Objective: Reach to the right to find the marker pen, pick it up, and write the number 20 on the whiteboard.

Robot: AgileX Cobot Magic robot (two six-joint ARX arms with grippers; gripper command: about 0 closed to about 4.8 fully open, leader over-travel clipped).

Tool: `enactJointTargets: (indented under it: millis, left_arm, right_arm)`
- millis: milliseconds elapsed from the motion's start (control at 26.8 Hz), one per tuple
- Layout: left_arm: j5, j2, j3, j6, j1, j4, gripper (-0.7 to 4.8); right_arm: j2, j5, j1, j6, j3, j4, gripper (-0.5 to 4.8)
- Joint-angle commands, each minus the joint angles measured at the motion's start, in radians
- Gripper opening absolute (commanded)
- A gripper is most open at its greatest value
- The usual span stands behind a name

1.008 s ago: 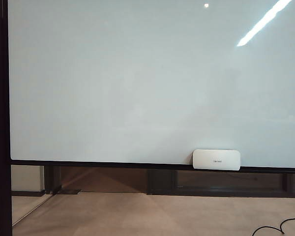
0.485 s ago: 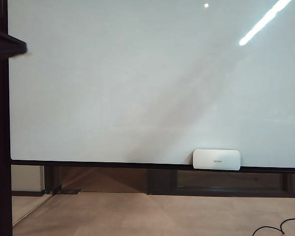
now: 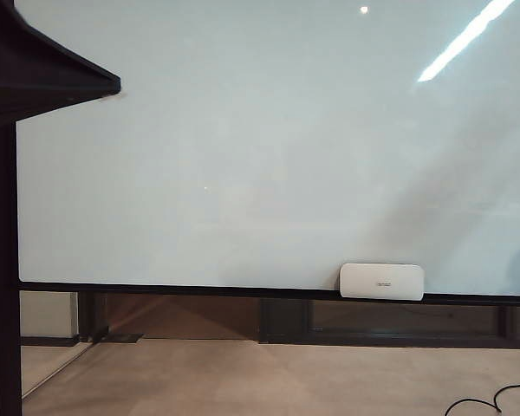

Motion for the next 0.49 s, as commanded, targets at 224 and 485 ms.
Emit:
enactJointTargets:
  millis: [224, 485]
  left_arm:
    - [0.051, 0.050, 0.065, -0.010, 0.000, 0.011, -0.05]
    - [0.098, 0.072, 0.066, 0.016, 0.000, -0.016, -0.05]
  right_arm:
    - [0.141, -0.130, -0.090, -0.035, 0.005, 0.064, -0.01]
    - [0.281, -0.269, -0.254, 0.027, 0.006, 0.298, -0.01]
